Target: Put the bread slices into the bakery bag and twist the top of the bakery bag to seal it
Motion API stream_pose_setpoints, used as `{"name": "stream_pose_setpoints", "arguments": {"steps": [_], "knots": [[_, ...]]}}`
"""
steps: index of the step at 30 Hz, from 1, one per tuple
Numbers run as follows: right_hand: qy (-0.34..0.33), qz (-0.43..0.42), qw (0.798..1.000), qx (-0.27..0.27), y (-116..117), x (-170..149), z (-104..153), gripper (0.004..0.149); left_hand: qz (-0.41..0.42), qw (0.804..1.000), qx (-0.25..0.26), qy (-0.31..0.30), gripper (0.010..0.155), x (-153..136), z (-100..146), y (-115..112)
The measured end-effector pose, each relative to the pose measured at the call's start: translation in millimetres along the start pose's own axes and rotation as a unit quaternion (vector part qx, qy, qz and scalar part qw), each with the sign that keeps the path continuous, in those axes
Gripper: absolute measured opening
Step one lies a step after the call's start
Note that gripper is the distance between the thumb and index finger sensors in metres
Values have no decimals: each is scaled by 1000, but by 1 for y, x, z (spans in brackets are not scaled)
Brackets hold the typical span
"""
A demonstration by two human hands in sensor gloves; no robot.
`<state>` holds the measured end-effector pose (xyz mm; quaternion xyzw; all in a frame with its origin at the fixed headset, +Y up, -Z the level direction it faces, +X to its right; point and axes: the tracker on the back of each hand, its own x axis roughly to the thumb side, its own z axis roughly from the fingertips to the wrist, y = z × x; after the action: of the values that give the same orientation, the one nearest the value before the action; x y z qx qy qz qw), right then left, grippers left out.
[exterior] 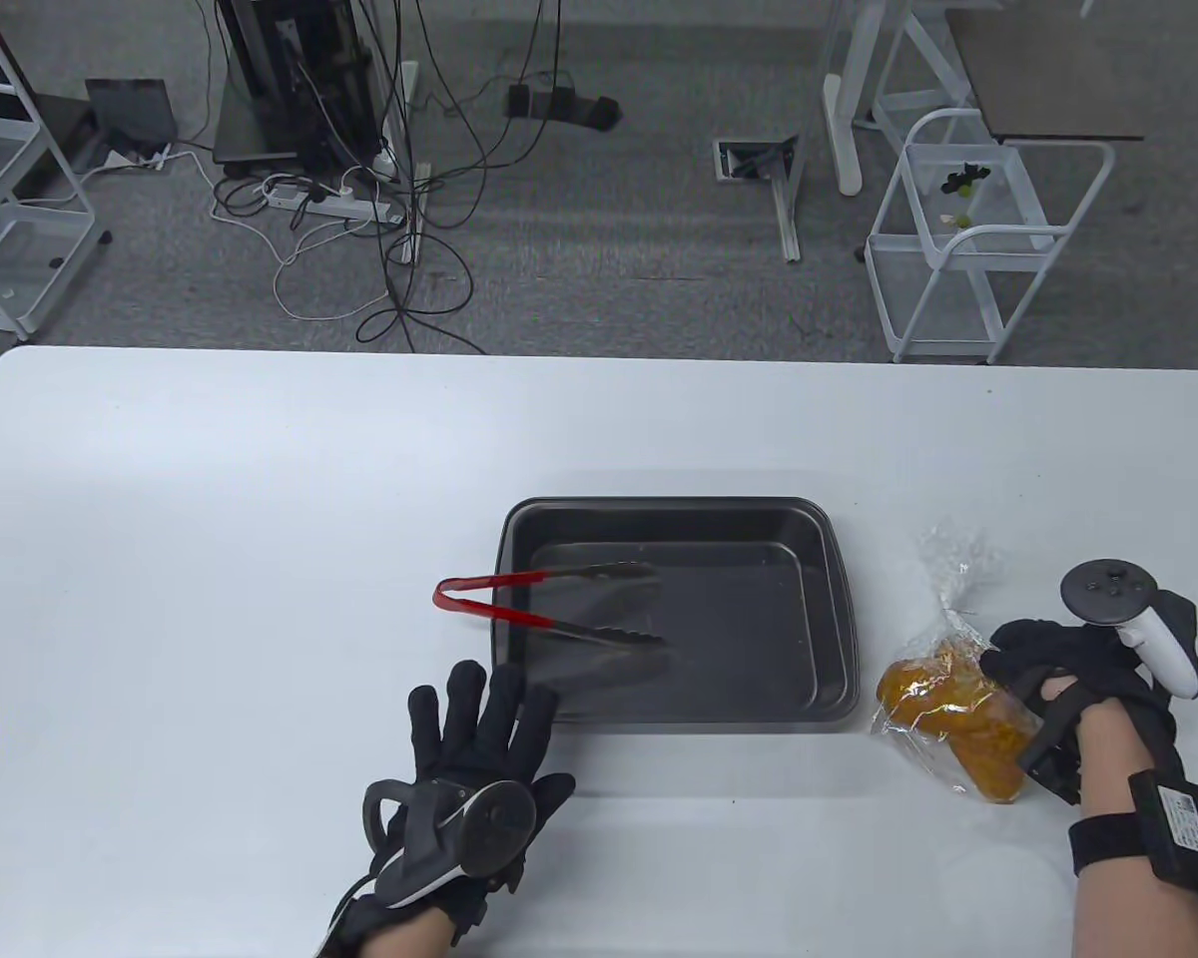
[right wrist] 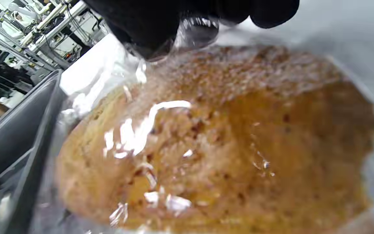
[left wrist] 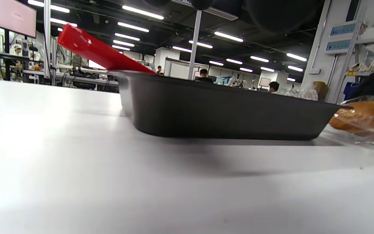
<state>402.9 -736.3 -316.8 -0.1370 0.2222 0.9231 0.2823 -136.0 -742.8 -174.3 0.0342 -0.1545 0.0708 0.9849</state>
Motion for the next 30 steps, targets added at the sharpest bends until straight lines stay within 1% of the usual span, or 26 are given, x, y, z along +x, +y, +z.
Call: {"name": "stream_pose_setpoints", "arguments": {"steps": [1,2,3,4,5,6,7,8,9,11,13,15,17,19,20,21,23,26,27,29,30], "knots": [[-6,11,999,-34,-5,6,4,67,0,1000,0,0,80,0,0,0],[-13,15,998,-54,-9,10,8,67,1,1000,0,0,80,0,0,0],[-27,25,996,-84,-14,18,18,68,3,1000,-1,-1,81,0,0,0],[-45,37,991,-119,-19,27,30,69,5,1000,-1,-2,81,0,0,-1],[-63,46,987,-142,-21,34,39,70,8,1000,-3,-6,81,1,0,0],[-95,60,979,-169,-22,45,55,72,14,1000,-5,-8,82,1,0,-1],[-113,67,974,-186,-21,52,65,74,18,1000,-4,-8,82,2,0,-1],[-146,77,964,-209,-18,65,82,76,19,1000,0,-7,82,3,0,0],[-176,88,955,-223,-12,77,99,76,21,1000,3,-7,82,5,-1,1],[-211,112,941,-239,1,93,122,77,25,999,14,-16,82,9,1,4],[-246,147,925,-251,21,112,147,80,11,999,40,-20,81,17,3,9],[-270,168,911,-264,40,124,161,83,-5,998,51,-23,81,24,5,14],[-286,175,903,-270,60,133,171,85,-5,998,55,-27,81,31,4,19],[-296,173,900,-271,87,138,173,88,-3,998,57,-23,81,38,-1,23],[-299,168,899,-273,97,138,172,89,0,998,56,-19,81,41,-4,24],[-305,159,897,-278,112,138,167,89,6,999,46,-20,81,44,-8,25],[-304,162,901,-264,134,137,155,90,17,999,46,-13,80,50,-16,23],[-282,193,909,-240,162,129,133,89,3,1000,25,7,81,51,-26,12],[-274,206,914,-217,172,125,123,89,3,1000,15,19,81,49,-29,4],[-256,216,927,-170,182,116,110,88,17,999,5,47,81,43,-29,-8],[-253,213,931,-154,185,113,106,87,29,999,-1,46,80,39,-30,-13]]}}
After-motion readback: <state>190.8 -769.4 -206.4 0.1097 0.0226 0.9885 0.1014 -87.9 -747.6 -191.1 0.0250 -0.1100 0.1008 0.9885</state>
